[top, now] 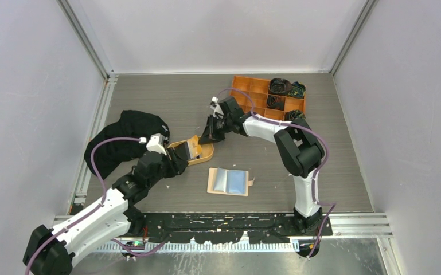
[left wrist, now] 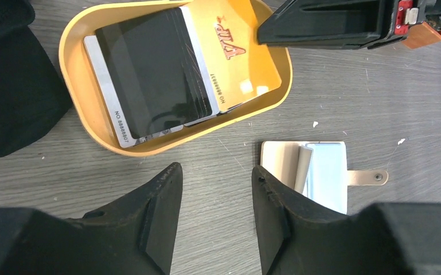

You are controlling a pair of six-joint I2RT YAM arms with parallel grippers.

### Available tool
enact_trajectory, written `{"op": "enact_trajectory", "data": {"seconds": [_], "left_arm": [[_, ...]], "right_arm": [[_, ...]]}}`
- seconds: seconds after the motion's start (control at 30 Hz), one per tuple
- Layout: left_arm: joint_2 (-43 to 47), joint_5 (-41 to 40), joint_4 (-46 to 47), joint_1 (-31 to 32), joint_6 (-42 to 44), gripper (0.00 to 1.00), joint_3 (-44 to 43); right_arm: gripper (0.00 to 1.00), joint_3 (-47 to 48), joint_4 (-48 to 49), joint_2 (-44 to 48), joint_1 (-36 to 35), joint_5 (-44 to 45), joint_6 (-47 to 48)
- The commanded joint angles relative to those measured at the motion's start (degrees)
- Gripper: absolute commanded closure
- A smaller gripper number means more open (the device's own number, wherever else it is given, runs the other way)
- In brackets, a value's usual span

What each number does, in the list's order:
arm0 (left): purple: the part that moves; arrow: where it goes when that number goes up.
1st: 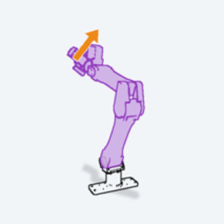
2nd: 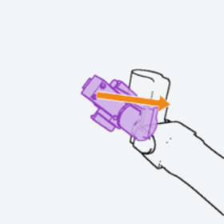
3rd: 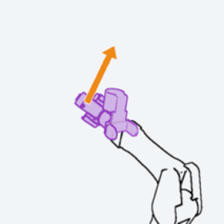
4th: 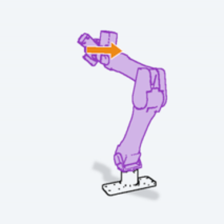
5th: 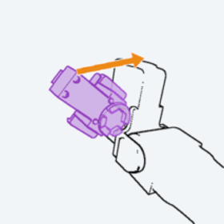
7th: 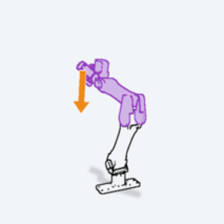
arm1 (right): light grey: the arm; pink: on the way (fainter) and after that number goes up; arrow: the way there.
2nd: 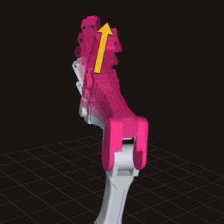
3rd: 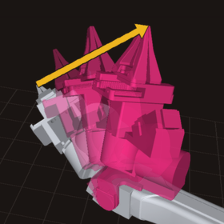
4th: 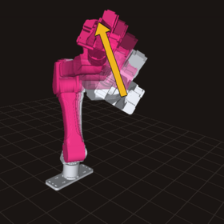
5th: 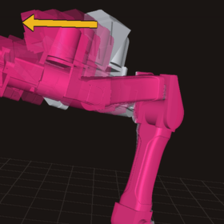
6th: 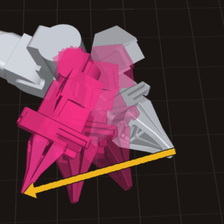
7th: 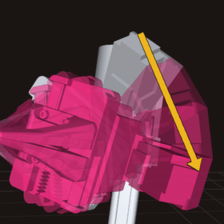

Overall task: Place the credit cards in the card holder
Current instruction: Pick up the credit card from the storage box.

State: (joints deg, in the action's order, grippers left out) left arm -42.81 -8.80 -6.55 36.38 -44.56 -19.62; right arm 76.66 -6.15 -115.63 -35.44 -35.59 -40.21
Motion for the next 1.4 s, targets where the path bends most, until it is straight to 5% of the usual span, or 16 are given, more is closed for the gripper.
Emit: {"op": "enact_trajectory", "data": {"seconds": [0.0,0.37,0.73,1.13,1.37], "left_arm": [[1.13,2.10,1.93,-1.15,0.26,0.50,-1.43],[-2.00,15.29,11.14,-9.98,-4.18,0.45,0.42],[-1.97,5.35,2.69,-10.71,0.12,0.55,-2.11],[-11.61,5.11,6.22,-10.80,3.42,0.61,-5.90],[-7.20,-1.64,-0.18,-10.80,7.85,0.63,-7.19]], "right_arm": [[0.99,1.72,0.03,4.76,1.52,-1.81,1.75],[0.99,1.03,-0.50,4.84,2.04,-4.64,2.70],[0.99,3.44,-3.42,1.87,-0.03,-1.11,4.50],[0.99,7.51,-8.16,-1.59,-2.16,1.61,8.55],[0.98,9.71,-8.82,-3.06,-4.18,1.84,8.37]]}}
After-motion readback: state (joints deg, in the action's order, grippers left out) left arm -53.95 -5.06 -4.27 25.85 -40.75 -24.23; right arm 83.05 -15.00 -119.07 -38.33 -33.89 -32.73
